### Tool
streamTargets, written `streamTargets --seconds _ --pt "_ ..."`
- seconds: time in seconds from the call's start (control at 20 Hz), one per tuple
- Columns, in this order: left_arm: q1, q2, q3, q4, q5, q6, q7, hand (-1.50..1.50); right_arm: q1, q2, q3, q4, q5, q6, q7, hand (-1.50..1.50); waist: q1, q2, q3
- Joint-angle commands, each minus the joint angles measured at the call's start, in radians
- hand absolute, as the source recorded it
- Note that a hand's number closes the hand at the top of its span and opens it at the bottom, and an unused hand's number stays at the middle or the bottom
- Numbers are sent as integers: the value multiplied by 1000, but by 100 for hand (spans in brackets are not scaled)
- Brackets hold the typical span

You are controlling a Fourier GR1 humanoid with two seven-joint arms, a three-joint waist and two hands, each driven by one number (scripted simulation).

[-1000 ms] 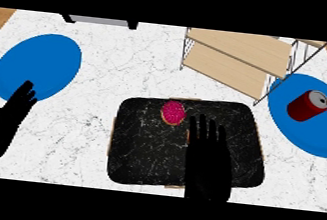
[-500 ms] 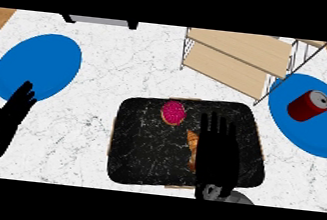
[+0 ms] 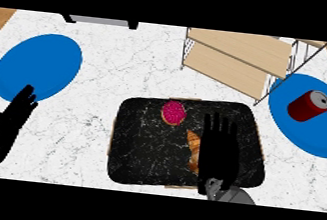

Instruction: Pick the croissant from the tray and place it in the tiered shelf

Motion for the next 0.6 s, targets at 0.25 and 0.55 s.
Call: streamTargets --seconds 0.25,0.55 --pt "5 8 85 -21 -23 -67 14 0 49 10 -52 67 -11 -98 -76 150 0 0 0" --pt "18 -47 61 33 -61 -78 -52 0 -2 -22 -34 122 42 -102 -103 150 2 0 0"
